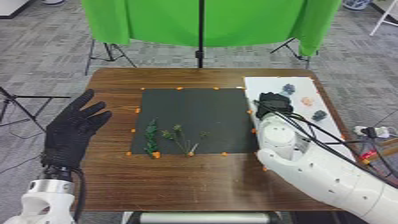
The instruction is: Arrange flowers
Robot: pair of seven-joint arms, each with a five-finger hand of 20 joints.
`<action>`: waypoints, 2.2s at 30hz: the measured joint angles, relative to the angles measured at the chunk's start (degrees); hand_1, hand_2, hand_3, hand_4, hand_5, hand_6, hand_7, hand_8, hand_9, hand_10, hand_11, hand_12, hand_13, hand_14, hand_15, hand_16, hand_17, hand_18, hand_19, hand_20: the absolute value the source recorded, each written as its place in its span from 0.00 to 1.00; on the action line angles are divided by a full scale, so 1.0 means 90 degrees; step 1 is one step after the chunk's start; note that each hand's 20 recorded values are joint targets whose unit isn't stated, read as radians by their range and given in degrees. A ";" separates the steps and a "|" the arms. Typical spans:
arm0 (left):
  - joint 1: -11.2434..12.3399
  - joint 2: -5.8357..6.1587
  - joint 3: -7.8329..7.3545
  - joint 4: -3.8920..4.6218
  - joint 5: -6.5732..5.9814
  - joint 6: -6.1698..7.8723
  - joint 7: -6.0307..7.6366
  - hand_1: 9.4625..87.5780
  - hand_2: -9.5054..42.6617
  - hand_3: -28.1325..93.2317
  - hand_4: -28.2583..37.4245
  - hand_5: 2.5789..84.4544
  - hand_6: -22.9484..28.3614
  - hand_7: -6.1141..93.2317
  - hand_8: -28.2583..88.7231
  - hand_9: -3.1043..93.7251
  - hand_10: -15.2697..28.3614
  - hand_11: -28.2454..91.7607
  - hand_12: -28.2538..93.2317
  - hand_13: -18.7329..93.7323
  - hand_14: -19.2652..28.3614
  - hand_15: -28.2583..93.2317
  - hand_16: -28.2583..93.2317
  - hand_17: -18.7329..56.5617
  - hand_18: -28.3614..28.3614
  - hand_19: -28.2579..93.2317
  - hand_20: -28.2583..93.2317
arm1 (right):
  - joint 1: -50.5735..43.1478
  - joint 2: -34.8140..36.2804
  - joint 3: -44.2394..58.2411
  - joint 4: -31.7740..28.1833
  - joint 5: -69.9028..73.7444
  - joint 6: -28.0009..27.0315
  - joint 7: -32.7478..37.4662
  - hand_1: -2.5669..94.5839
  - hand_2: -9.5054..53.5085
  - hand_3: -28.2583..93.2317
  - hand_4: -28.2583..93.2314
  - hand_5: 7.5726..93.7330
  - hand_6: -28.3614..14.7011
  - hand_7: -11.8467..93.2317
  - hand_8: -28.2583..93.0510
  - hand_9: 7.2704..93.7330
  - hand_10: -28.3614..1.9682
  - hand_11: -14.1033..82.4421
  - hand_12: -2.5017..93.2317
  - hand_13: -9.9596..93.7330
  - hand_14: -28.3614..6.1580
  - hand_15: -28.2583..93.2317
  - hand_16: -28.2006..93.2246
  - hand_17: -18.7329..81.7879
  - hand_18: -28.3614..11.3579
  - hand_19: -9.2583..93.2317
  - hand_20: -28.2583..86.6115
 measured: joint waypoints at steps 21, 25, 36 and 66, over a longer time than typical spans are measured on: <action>0.0039 0.0026 0.0000 -0.0003 -0.0003 0.0030 0.0045 0.20 0.30 0.88 0.09 0.40 0.60 0.20 0.16 0.39 0.83 0.45 0.33 0.41 1.00 0.68 0.16 0.16 1.00 0.75 0.19 | 0.0001 0.0419 0.0101 -0.0142 0.0335 0.1332 0.0076 0.59 0.00 0.85 0.00 0.97 0.61 0.30 0.33 0.95 0.63 0.61 0.31 0.89 0.61 0.88 0.39 0.61 0.09 1.00 0.68; 0.0052 0.0029 -0.0015 -0.0008 -0.0003 0.0038 0.0034 0.20 0.30 0.88 0.09 0.40 0.60 0.20 0.16 0.39 0.83 0.45 0.33 0.41 1.00 0.68 0.17 0.16 1.00 0.75 0.19 | -0.0063 0.0433 0.0518 -0.0388 0.0341 0.1349 0.0054 0.59 0.00 0.86 0.00 0.98 0.59 0.30 0.33 0.96 0.61 0.62 0.31 0.89 0.61 0.88 0.39 0.62 0.08 1.00 0.69; 0.0166 0.0066 -0.0066 -0.0064 -0.0002 0.0060 0.0029 0.20 0.30 0.88 0.09 0.40 0.61 0.20 0.16 0.39 0.82 0.45 0.33 0.41 1.00 0.69 0.16 0.16 1.00 0.75 0.19 | -0.0861 -0.0209 0.1304 -0.1690 -0.0340 0.0709 0.0030 0.59 0.00 0.87 0.00 0.99 0.58 0.29 0.34 0.97 0.59 0.62 0.30 0.90 0.58 0.89 0.38 0.63 0.04 1.00 0.71; 0.0246 0.0057 -0.0190 -0.0115 0.0014 0.0049 -0.0044 0.20 0.29 0.88 0.11 0.41 0.61 0.20 0.16 0.39 0.83 0.45 0.33 0.41 1.00 0.69 0.16 0.16 1.00 0.76 0.20 | -0.1966 -0.1712 0.1075 -0.1513 -0.0375 0.0407 0.0776 0.52 0.00 0.81 0.00 0.93 0.56 0.30 0.30 0.86 0.47 0.72 0.25 0.84 0.48 0.90 0.37 0.58 0.01 1.00 0.71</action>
